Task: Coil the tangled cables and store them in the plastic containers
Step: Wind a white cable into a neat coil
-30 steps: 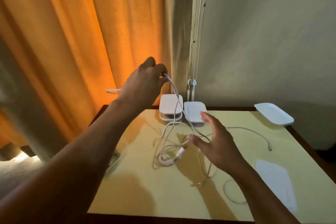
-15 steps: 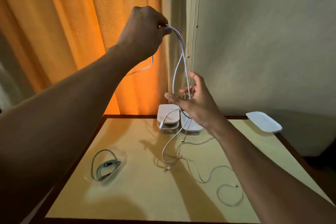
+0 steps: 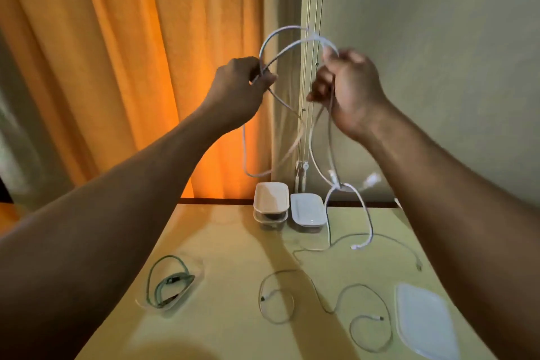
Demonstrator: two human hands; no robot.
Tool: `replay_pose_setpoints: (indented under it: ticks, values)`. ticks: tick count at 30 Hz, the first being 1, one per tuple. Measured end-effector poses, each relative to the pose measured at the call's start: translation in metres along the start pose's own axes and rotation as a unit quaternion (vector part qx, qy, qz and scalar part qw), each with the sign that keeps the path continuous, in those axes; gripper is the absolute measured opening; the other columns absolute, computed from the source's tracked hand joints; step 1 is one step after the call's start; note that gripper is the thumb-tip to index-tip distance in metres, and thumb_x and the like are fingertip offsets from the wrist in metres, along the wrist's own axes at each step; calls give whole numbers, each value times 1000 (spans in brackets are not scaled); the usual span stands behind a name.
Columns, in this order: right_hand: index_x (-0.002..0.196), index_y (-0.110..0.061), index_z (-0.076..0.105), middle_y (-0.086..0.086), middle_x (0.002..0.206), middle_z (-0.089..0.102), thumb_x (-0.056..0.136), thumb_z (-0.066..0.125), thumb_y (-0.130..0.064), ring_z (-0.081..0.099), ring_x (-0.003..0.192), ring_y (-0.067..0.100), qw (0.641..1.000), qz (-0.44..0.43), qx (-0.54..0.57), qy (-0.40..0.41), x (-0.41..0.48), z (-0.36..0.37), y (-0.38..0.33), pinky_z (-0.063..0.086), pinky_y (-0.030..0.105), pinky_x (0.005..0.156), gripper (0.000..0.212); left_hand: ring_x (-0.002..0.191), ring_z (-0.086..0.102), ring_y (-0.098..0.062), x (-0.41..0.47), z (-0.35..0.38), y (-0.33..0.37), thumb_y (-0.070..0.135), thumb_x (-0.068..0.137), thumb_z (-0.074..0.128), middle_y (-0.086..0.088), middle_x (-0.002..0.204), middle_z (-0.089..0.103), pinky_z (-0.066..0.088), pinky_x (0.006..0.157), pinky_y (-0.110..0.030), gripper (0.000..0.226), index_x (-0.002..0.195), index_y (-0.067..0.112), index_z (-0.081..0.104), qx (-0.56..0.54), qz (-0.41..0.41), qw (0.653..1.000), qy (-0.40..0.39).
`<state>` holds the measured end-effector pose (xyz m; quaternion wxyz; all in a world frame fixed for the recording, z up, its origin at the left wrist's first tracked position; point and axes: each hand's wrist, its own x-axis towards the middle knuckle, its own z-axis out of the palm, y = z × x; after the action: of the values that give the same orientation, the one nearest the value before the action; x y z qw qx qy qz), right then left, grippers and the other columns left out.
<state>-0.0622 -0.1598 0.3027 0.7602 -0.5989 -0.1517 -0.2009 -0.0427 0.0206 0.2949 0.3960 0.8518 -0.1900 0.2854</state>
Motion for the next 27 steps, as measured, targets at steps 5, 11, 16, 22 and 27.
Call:
replay_pose_setpoints:
  ticks: [5, 11, 16, 22, 27]
  values:
    - [97, -10, 53, 2, 66, 46, 94, 52, 6, 44, 57, 16, 997, -16, 52, -46, 32, 17, -57, 44, 29, 56, 17, 108, 72, -26, -4, 17, 17, 38, 84, 78, -19, 112, 74, 49, 86, -40, 25, 81, 24, 57, -329, -81, 935, -108]
    - [95, -12, 57, 4, 69, 53, 91, 54, 7, 54, 64, 19, 995, 2, 69, -72, 43, 30, -69, 49, 33, 65, 19, 80, 63, -12, 5, 51, 29, 40, 69, 94, -1, 81, 65, 47, 73, -32, 45, 83, 18, 57, -304, -83, 943, -108]
    - [124, -13, 53, 8, 117, 64, 93, 65, -13, 62, 108, 19, 988, -70, -134, -44, 47, 28, -89, 45, 29, 87, 33, 62, 69, -28, 45, 27, 58, 18, 103, 59, -8, 59, 61, 59, 74, -51, 28, 78, 13, 50, -297, -70, 952, 32]
    - [151, -21, 24, 8, 152, 31, 78, 63, -73, 39, 138, 24, 928, -139, -340, 64, -2, 5, -14, 41, 54, 111, 97, 40, 46, -11, 92, -28, 83, 20, 107, 53, -4, 59, 44, 64, 66, -53, 20, 93, 11, 41, -313, -76, 936, 140]
    - [142, -13, 44, 5, 123, 67, 89, 67, -57, 66, 112, 21, 959, 116, -212, -146, -59, 2, 64, 50, 50, 104, 73, 41, 43, -10, 97, -25, 93, 20, 108, 49, -4, 64, 43, 60, 56, -38, 15, 96, 13, 42, -345, -80, 927, 120]
